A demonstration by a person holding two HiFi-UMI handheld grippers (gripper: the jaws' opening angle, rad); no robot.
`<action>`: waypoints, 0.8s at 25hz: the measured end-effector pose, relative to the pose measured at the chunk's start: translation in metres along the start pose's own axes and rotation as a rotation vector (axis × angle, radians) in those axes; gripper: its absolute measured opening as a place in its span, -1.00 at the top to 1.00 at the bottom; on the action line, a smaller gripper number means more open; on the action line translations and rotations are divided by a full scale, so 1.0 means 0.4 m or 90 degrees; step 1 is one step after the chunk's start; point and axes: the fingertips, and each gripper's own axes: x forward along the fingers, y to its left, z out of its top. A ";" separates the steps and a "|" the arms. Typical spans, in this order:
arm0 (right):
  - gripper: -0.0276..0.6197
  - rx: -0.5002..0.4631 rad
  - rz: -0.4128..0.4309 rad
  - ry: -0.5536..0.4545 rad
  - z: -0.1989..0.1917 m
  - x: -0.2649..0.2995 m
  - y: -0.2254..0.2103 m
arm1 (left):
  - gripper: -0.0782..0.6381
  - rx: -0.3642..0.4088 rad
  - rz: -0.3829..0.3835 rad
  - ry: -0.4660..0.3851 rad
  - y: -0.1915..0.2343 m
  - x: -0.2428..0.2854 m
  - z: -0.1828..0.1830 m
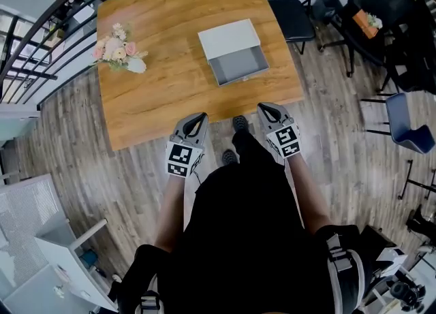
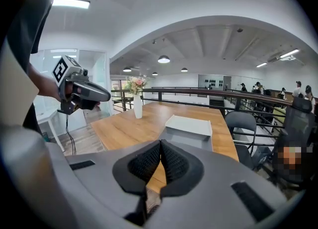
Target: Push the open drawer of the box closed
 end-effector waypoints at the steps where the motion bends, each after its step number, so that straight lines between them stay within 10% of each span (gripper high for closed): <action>1: 0.86 -0.001 0.001 0.005 -0.002 0.008 -0.012 | 0.72 0.000 0.002 -0.001 0.005 0.004 0.007; 20: 0.86 0.069 0.069 0.068 -0.079 0.243 -0.167 | 0.72 -0.014 0.036 0.030 0.129 0.176 0.082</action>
